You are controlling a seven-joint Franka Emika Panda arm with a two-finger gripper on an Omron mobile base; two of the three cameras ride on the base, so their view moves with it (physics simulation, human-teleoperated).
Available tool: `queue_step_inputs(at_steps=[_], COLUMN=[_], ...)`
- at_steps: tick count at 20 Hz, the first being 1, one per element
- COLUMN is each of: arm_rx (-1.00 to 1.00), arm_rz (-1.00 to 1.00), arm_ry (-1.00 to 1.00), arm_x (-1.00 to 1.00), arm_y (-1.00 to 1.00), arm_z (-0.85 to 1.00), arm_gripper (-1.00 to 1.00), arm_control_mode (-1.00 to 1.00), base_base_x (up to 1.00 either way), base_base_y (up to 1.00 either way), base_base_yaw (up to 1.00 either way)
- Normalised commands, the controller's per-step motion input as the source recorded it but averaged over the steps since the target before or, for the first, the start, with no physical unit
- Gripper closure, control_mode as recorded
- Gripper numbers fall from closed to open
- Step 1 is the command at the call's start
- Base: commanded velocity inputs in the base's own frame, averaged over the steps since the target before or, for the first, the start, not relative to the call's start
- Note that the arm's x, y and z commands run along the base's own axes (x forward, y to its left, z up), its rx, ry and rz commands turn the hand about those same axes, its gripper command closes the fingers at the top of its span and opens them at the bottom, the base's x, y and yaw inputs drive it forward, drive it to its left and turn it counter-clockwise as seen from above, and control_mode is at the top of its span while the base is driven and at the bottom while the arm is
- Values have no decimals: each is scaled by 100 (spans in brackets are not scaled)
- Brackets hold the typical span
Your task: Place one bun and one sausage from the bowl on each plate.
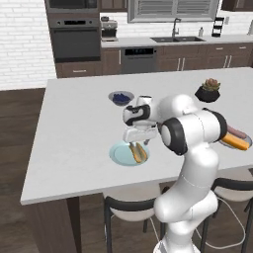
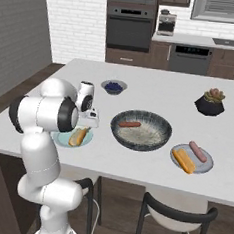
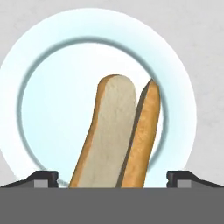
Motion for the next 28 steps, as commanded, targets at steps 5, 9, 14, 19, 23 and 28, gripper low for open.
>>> queue_step_inputs(at_steps=[5, 9, 14, 19, 23, 28], arm_rx=[3, 6, 3, 4, 2, 2], arm_rz=[-17, -32, -48, -41, -24, -18], arm_ry=[0, 0, 1, 0, 0, 0], arm_x=[0, 0, 12, 27, 35, 53], arm_y=[-50, -99, -71, -36, -38, -54], arm_z=[47, 16, 28, 19, 2, 3], arm_gripper=[-100, -100, -100, -100, -100, -100], arm_control_mode=[-100, -100, -100, -100, -100, -100], base_base_x=[0, 0, 0, 0, 0, 0], base_base_y=[0, 0, 0, 0, 0, 0], base_base_yaw=[0, 0, 0, 0, 0, 0])
